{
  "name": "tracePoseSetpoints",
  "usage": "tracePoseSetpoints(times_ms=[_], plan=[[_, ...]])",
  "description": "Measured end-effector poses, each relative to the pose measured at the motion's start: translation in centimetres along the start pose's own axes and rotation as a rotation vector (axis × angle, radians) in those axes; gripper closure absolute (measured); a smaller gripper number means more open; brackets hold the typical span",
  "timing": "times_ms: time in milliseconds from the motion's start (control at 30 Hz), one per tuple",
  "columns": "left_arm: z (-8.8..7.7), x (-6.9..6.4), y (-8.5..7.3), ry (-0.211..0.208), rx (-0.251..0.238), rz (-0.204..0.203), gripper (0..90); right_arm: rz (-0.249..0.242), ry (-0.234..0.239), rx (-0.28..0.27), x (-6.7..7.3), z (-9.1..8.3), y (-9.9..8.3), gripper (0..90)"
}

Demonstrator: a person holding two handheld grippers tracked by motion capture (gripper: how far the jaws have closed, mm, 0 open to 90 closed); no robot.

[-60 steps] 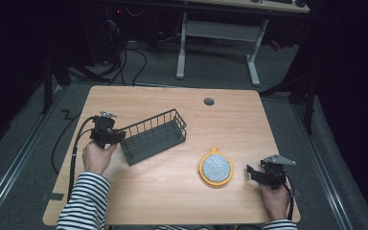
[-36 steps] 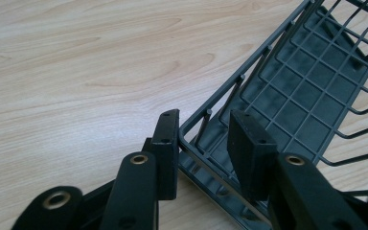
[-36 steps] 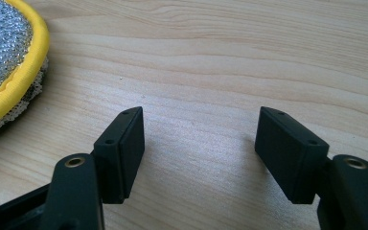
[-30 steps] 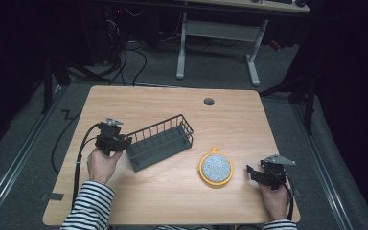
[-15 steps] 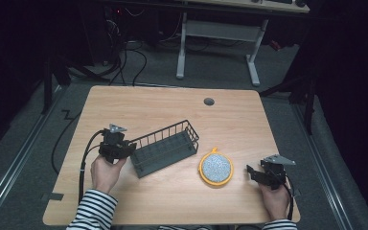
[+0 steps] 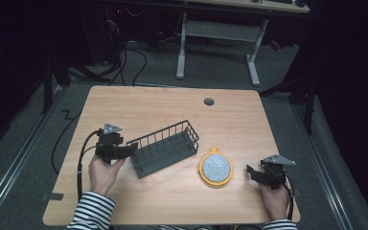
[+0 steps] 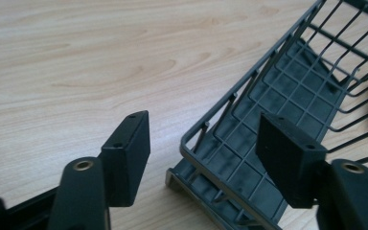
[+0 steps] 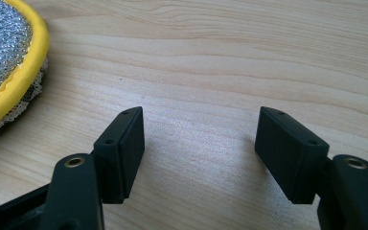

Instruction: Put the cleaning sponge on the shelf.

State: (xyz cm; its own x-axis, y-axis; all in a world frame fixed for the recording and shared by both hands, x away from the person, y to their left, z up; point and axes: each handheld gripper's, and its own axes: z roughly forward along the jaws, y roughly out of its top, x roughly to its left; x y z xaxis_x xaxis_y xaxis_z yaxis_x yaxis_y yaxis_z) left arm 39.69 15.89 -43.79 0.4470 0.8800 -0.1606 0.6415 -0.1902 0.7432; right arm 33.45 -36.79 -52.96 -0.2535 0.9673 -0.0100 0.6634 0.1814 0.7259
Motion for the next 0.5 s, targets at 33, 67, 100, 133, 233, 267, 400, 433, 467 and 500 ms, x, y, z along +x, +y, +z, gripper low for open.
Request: tracePoseSetpoints(times_ms=[33,67,100,133,233,267,400,433,467,500], plan=[[0.0,0.0,0.0,0.0,0.0,0.0,35.4,0.0,0.0,0.0,0.0,0.0,0.0,34.6],[-0.5,0.4,-0.1,0.004,-0.024,-0.014,34.7,0.0,0.0,0.0,0.0,0.0,0.0,34.5],[-0.8,0.6,-0.2,0.009,-0.031,-0.019,34.3,0.0,0.001,0.0,0.0,0.0,0.0,34.5],[-1.2,0.8,-0.2,0.009,-0.042,-0.025,33.8,0.001,0.001,0.0,0.0,0.0,0.0,34.5],[-1.9,1.1,-0.4,0.013,-0.065,-0.027,33.5,0.0,0.001,0.0,0.0,0.0,0.0,34.5],[-2.6,1.4,-0.6,0.023,-0.079,-0.032,33.4,0.002,0.002,0.0,0.0,0.0,0.0,34.5],[-3.4,2.3,-1.4,0.043,-0.093,-0.056,33.6,0.002,0.002,0.0,0.0,0.0,0.0,35.0],[-3.6,2.6,-1.7,0.049,-0.093,-0.059,33.7,0.002,0.002,-0.001,0.0,0.0,0.0,35.2],[-3.7,2.8,-2.0,0.057,-0.09,-0.063,33.9,0.003,0.002,-0.001,0.0,0.0,0.0,35.3],[-3.7,2.9,-2.2,0.061,-0.089,-0.066,33.9,0.003,0.002,-0.001,0.0,0.0,0.0,35.4]])
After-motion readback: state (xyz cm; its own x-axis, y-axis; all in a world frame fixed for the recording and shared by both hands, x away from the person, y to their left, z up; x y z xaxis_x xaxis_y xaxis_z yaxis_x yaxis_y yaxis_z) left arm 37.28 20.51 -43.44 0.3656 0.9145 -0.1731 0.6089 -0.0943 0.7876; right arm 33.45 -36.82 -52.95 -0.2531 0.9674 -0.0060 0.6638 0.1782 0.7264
